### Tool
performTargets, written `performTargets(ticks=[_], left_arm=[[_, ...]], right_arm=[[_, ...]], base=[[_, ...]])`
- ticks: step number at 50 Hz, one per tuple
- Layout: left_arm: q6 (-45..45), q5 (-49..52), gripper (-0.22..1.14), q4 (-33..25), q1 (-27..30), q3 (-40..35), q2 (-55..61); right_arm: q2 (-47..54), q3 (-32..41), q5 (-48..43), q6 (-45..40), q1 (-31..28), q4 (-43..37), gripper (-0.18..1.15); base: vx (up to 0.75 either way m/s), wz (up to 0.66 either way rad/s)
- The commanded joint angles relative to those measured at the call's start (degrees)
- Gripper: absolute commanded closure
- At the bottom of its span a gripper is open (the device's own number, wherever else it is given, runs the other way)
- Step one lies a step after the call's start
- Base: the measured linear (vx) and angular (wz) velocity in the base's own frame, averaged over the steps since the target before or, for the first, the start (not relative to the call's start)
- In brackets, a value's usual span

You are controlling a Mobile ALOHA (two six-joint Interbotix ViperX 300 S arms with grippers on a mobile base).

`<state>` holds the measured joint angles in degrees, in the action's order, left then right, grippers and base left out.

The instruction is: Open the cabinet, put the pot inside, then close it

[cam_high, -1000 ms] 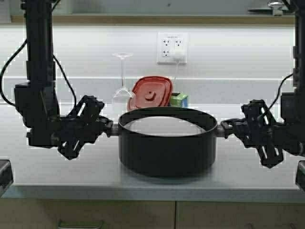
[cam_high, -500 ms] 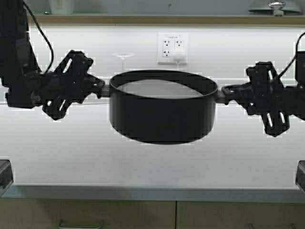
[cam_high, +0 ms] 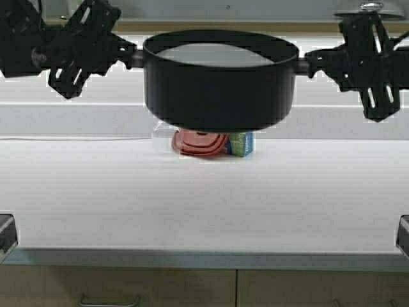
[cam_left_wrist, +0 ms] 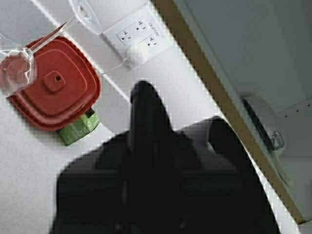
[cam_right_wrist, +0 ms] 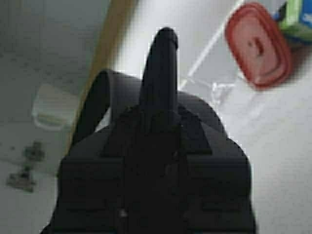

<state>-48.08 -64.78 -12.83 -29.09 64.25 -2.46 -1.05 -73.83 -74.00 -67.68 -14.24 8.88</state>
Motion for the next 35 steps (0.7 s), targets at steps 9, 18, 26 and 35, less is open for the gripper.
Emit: performTargets(ticks=[9,18,26,35], left_arm=[[8.53,14.94,0.90,-1.05,-2.20,-5.54,-11.95],[8.96,19.69,0.90,-1.14,-2.11,-8.17,-15.12],[9.84,23.29,0.90,-1.32,-2.11,-11.69,-16.35],[11.95,27.86,0.90,-1.32,-2.20,-15.73,-17.75]], right_arm=[[-19.42,4.83,21.18,-0.44,-2.64,0.09,0.90],[-27.42,7.38,30.94,-0.09,-2.64,0.09,0.90],[-31.29,10.28,38.50,0.00,-2.64,0.09,0.90],[-33.66,12.74,42.98,-0.18,-2.64,-0.09,0.90]], base=[[0.00,0.00],[0.00,0.00],[0.00,0.00],[0.02,-0.01]])
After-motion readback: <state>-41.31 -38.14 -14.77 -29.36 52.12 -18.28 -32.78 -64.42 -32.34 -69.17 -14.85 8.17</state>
